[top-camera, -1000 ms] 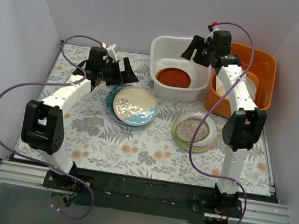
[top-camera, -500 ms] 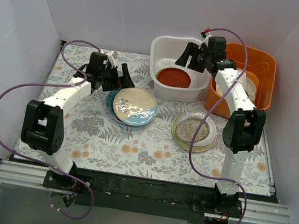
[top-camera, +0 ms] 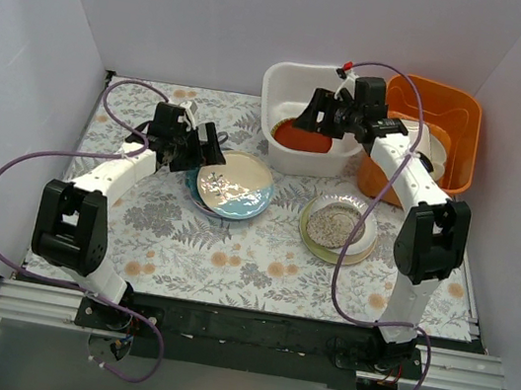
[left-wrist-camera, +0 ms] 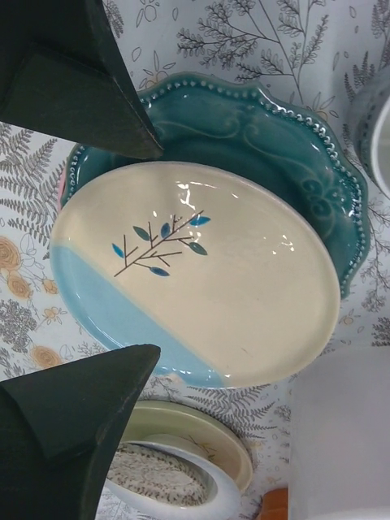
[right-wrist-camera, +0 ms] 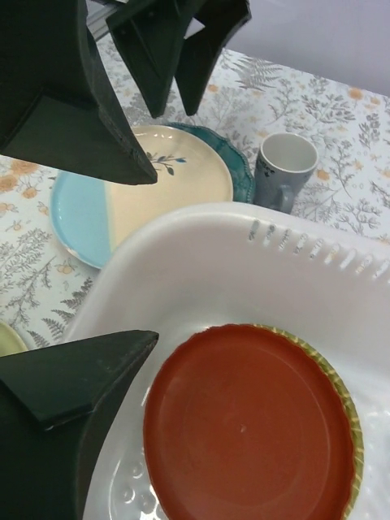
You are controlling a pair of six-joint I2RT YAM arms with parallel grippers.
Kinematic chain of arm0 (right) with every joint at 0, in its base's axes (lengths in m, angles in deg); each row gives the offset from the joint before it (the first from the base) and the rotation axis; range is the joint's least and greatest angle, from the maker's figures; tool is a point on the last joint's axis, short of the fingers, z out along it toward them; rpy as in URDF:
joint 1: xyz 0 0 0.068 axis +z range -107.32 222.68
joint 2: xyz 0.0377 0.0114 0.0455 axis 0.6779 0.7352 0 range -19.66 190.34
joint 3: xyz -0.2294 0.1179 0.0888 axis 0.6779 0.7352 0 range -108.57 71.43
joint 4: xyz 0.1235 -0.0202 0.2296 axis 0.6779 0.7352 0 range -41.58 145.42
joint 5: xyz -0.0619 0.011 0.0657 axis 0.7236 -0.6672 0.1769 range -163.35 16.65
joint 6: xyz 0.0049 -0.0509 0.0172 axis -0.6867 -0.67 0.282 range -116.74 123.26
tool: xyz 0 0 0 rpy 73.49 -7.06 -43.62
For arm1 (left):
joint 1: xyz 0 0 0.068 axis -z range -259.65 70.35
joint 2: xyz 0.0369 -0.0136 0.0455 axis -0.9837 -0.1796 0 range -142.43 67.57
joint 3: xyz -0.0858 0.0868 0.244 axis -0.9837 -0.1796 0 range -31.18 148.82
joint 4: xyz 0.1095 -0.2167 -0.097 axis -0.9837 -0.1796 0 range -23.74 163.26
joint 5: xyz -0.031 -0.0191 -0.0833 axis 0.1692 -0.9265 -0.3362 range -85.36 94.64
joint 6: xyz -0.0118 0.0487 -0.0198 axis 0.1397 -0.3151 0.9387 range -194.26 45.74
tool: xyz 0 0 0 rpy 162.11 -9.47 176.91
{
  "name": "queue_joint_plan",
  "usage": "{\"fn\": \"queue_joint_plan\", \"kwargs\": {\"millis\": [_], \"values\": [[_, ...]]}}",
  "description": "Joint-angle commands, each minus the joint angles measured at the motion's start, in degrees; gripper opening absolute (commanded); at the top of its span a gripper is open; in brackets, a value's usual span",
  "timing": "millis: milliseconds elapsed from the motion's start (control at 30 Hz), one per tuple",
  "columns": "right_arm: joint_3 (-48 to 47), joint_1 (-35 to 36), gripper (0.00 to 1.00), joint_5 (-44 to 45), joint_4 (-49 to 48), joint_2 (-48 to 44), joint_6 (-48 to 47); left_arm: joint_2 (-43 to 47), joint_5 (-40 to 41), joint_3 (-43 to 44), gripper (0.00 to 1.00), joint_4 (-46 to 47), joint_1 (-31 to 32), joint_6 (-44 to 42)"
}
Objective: Place the plates into the plastic bin on the countertop
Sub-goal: Pick up the plate at the center of the board.
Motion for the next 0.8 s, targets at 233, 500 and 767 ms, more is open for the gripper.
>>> {"fn": "queue_joint_plan", "kwargs": {"millis": [233,500,767], "values": [[14.8,1.5,0.78,-7.2,-10.0,-12.9,2.3,2.0,0.3,-2.8,0.98,0.2,-0.4,2.4],[25.7,4.4,0.75,-9.5,-15.9,-16.4,4.5,0.1,-2.0,-4.3,0.94,2.1,-0.4,3.2],[35.0,6.7,0.73,-10.2,-22.5,-17.4,6.9,-0.5,-1.7,-6.8,0.91,3.7,-0.4,4.4]]}}
